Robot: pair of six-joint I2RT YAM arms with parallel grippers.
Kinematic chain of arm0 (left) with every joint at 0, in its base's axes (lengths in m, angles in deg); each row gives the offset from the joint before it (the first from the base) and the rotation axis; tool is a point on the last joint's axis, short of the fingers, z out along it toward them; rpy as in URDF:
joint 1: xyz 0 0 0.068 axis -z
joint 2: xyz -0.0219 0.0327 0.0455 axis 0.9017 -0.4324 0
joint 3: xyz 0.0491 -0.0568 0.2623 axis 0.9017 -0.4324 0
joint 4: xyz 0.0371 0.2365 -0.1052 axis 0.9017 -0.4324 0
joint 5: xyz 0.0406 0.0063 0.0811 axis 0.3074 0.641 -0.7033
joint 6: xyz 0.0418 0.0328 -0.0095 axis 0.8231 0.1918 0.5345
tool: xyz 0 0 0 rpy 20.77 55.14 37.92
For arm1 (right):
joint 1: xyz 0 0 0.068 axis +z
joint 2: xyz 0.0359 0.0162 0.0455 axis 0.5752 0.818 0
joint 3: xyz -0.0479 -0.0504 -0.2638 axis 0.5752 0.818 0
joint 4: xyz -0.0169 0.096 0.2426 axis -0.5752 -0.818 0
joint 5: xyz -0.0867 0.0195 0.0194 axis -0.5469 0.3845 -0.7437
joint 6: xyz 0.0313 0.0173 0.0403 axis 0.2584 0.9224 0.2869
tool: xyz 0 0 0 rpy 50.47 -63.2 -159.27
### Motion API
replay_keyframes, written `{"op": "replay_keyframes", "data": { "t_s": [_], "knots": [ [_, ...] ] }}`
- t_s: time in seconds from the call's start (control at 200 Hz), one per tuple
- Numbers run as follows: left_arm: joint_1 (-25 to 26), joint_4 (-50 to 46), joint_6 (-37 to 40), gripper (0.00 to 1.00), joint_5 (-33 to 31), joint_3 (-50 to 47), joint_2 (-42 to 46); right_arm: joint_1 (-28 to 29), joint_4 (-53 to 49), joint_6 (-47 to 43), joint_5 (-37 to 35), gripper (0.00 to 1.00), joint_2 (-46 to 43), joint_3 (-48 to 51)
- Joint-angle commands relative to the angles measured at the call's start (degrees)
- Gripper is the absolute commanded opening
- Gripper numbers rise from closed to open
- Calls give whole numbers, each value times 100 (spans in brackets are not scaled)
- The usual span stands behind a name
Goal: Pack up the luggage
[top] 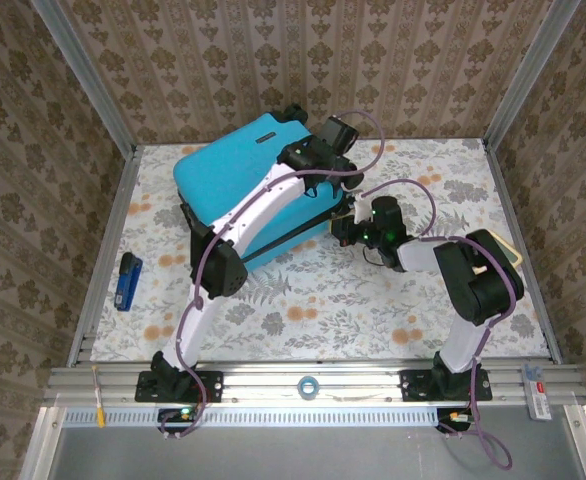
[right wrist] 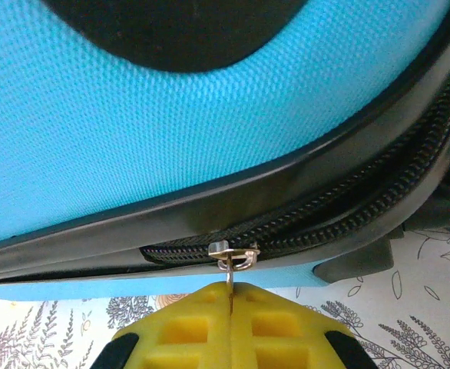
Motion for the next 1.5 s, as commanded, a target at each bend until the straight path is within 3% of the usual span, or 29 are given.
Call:
{"op": "replay_keyframes", "data": {
  "t_s": [0.0,0.235,0.395,0.59,0.73,1.06,1.32,1.495],
  "knots": [
    [82,-520,-46,59,-67,-351,90,191,-142,-51,-268,0,-139,180],
    [284,-383,-115,55,-103,-1807,764,504,71,17,-760,0,-423,587],
    [435,-195,-197,55,-177,-3041,1353,523,-453,-114,-1773,0,-634,627],
    [444,-108,-318,53,-229,-3658,1538,114,-870,-29,-2510,0,-631,397],
    [387,147,-330,53,-183,-3897,1553,-103,-1001,94,-2548,0,-587,277],
    [261,449,-185,51,-18,-4487,2011,70,-223,-254,-1372,0,-726,571],
    [186,827,40,51,243,-6020,3314,933,480,-53,-1659,0,-785,1019],
    [-299,942,-16,51,377,-6762,4153,1266,970,-91,-2217,0,-609,1159]
  ]
}}
